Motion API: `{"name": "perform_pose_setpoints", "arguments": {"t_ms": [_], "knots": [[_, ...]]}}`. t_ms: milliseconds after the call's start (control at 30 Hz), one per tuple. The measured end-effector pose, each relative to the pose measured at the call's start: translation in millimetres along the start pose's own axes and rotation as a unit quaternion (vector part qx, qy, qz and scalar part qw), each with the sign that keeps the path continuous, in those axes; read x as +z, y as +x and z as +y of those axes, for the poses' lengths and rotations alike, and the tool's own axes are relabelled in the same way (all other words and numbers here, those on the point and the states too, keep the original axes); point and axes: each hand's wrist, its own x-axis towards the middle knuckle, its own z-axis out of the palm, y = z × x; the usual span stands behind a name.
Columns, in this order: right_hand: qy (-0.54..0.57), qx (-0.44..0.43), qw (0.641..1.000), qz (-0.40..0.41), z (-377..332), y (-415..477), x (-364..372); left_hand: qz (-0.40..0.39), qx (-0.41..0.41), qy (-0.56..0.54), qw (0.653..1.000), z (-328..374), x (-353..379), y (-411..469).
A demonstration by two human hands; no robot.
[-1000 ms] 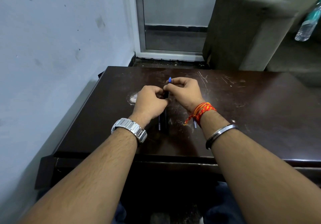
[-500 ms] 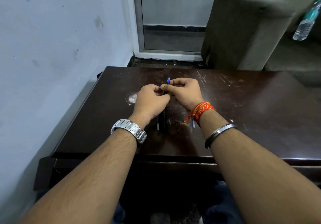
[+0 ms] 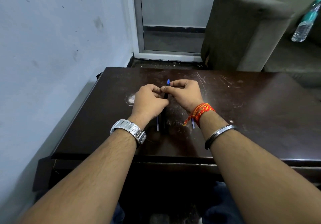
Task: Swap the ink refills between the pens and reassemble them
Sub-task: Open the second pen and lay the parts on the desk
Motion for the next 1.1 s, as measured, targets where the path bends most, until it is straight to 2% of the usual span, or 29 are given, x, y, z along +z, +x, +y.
{"name": "perform_pose_setpoints", "arguments": {"t_ms": [433, 900, 1100], "knots": [[0.012, -0.001, 1.000, -0.003, 1.5, 2.2, 0.1, 0.007, -0.008, -0.016, 1.000, 2.5, 1.2, 0.3], [0.009, -0.016, 1.000, -0.008, 2.1, 2.9, 0.1, -0.044, -0.037, -0.014, 0.998, 7.1, 1.9, -3.0], [-0.009, -0.009, 1.000, 0.003, 4.1, 5.9, -2.3, -0.016, -0.025, -0.005, 1.000, 2.6, -1.8, -0.4]]}}
